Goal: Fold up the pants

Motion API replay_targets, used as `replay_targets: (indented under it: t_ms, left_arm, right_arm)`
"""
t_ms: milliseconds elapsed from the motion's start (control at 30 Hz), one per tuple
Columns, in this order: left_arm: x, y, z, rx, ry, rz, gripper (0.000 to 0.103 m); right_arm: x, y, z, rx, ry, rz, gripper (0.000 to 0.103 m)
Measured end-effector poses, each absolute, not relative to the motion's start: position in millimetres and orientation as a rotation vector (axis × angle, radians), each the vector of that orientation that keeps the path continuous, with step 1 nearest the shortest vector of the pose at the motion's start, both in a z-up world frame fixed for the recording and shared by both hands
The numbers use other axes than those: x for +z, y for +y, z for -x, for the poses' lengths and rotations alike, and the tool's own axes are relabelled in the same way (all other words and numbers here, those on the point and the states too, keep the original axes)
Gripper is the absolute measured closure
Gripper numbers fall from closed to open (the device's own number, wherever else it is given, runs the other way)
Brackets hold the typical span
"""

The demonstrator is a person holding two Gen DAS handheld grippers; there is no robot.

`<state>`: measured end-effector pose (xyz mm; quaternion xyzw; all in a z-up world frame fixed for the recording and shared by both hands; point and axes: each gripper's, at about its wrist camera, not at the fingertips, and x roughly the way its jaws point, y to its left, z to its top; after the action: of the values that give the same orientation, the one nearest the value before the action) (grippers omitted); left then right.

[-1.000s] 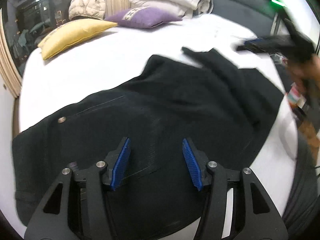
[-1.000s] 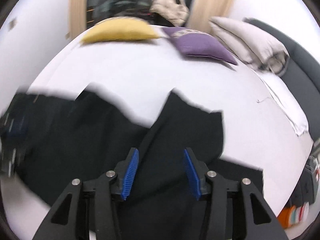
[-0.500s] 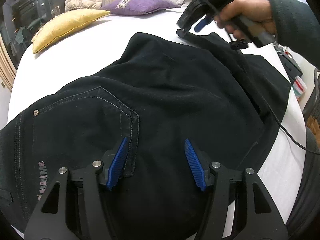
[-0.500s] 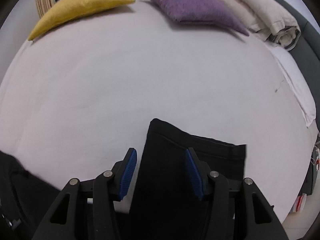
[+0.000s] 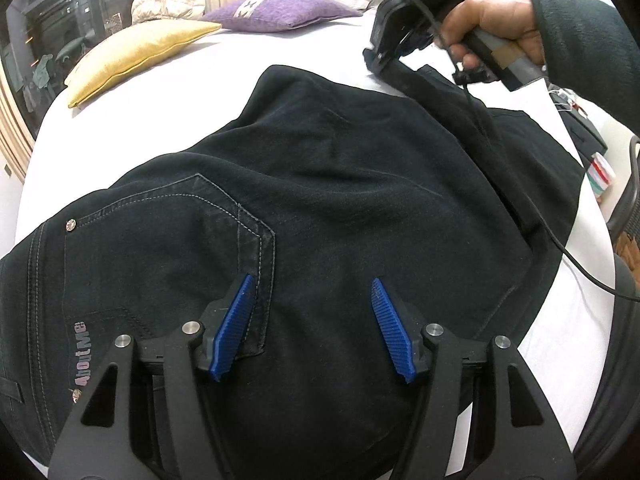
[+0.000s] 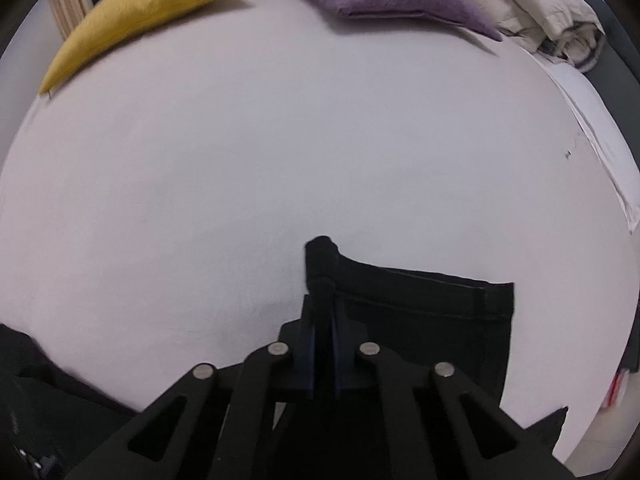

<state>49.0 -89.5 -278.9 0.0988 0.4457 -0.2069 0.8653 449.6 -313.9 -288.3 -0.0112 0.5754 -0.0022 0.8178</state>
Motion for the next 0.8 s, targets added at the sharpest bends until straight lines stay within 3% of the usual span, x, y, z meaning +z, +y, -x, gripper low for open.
replay_targets:
  t_ms: [267, 433, 600, 800]
  left_arm:
    - [-277, -92, -61, -0.419, 0.955, -0.193, 0.043]
    - [-276, -97, -69, -0.404, 0.971, -0.183, 0.037]
    - [-278, -111, -73, -0.386, 0.980, -0.228, 0.027]
    - [-281, -115, -81, -0.374, 0.996, -0.193, 0.023]
  right_arm:
    - [-212, -405, -392, -0.054, 0.989, -0.287, 0.098]
    - [-186, -480, -310, -0.129, 0.840, -0.479, 0.098]
    - [-198, -523, -222, -0.209, 0.748, -0.606, 0.099]
    - [-256, -563, -141, -0.314, 0.699, -0.827, 0.099]
